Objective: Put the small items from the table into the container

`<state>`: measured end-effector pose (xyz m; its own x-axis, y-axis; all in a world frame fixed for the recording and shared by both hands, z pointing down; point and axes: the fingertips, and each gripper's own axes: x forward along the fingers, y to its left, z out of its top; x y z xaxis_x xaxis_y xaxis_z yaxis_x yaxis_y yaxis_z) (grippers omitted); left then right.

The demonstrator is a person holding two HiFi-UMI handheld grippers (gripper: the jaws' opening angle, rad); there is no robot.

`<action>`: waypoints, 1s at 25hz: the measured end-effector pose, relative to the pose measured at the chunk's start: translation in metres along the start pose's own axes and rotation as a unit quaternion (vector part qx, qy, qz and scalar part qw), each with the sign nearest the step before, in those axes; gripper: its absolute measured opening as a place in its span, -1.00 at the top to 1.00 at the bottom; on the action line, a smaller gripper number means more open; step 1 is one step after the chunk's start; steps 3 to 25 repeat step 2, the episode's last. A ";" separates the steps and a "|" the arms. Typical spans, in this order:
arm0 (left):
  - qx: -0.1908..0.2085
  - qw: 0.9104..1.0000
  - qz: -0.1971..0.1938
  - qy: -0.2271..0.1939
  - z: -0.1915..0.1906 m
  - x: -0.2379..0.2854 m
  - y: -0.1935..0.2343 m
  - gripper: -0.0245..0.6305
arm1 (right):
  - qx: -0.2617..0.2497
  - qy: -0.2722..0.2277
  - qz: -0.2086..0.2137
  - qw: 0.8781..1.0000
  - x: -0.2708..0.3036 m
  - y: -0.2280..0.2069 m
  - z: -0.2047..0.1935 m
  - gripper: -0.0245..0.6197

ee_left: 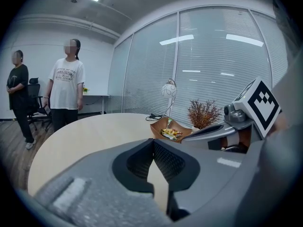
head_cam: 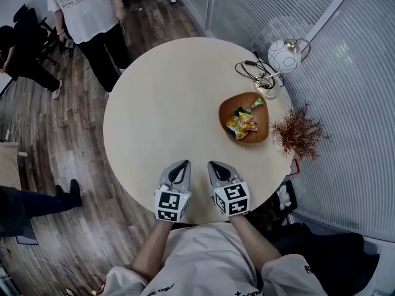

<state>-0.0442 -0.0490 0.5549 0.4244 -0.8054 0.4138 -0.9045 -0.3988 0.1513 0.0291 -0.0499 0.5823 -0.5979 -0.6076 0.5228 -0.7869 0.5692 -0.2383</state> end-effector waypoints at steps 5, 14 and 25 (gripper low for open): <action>0.000 1.000 0.001 0.000 0.001 -0.003 0.001 0.96 | -0.002 0.001 0.002 1.000 0.001 0.004 0.001 0.92; 0.000 1.000 0.001 0.000 0.001 -0.003 0.001 0.96 | -0.002 0.001 0.002 1.000 0.001 0.004 0.001 0.92; 0.000 1.000 0.001 0.000 0.001 -0.003 0.001 0.96 | -0.002 0.001 0.002 1.000 0.001 0.004 0.001 0.92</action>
